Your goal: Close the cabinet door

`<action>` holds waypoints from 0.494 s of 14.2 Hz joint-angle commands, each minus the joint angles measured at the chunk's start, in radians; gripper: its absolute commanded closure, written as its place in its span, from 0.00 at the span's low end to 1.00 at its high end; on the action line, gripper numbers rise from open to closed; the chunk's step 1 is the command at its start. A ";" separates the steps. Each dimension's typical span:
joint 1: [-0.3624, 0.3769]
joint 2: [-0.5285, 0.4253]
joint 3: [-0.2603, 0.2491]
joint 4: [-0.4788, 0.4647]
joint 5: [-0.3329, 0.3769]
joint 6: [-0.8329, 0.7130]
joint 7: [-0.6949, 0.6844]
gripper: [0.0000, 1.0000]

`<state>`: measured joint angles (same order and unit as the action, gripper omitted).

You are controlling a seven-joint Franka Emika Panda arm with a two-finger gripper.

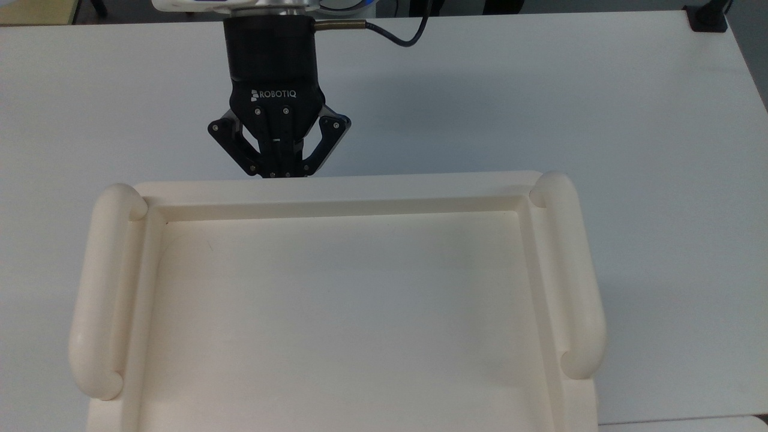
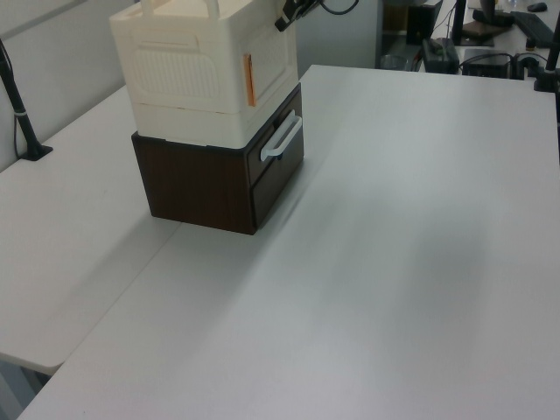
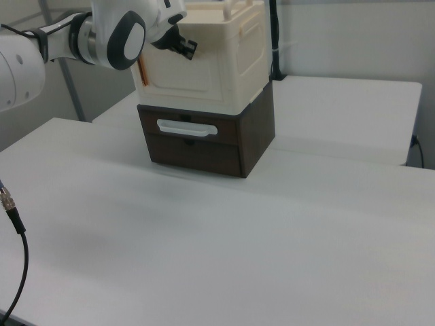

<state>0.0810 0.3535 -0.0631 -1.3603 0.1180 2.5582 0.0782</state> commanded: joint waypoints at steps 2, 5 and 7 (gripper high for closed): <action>0.002 -0.063 -0.009 -0.101 -0.003 -0.039 -0.089 1.00; -0.003 -0.126 -0.011 -0.106 -0.017 -0.336 -0.165 1.00; 0.000 -0.174 -0.012 -0.112 -0.060 -0.526 -0.173 1.00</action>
<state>0.0721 0.2895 -0.0658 -1.4060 0.1050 2.2443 -0.0555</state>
